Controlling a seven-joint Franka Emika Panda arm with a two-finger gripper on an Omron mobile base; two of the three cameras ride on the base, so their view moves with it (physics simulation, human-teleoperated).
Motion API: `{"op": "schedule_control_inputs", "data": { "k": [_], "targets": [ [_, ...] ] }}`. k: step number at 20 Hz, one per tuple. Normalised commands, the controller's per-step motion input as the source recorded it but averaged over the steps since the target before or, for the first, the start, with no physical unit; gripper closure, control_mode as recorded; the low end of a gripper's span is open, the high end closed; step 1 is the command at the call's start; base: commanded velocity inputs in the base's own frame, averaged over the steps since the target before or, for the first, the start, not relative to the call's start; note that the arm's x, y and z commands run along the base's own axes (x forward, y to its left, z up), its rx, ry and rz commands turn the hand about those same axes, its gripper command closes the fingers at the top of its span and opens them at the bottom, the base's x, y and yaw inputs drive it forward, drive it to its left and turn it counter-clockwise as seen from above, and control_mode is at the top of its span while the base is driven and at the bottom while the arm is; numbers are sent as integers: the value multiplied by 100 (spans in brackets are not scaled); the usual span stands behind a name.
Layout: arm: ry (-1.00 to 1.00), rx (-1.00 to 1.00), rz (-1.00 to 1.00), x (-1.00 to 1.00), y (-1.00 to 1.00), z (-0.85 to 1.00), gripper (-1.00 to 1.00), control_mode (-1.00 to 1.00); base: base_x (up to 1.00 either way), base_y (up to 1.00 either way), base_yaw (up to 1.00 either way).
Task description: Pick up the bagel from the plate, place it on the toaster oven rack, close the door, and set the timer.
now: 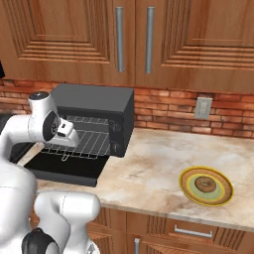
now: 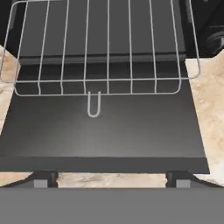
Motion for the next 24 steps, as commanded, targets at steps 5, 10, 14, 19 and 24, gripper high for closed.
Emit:
{"op": "schedule_control_inputs", "data": {
  "k": [5,10,14,19,24],
  "targets": [
    [15,0,0,-9,-100,32,-100,-100,0,0,0],
    [18,0,0,0,-100,3,-100,-100,0,0,0],
    [18,0,0,0,-100,0,-100,-100,0,0,0],
    [18,0,0,1,-97,0,-100,-100,0,0,0],
    [18,0,0,4,-86,0,-100,-100,0,0,0]
  ]
}}
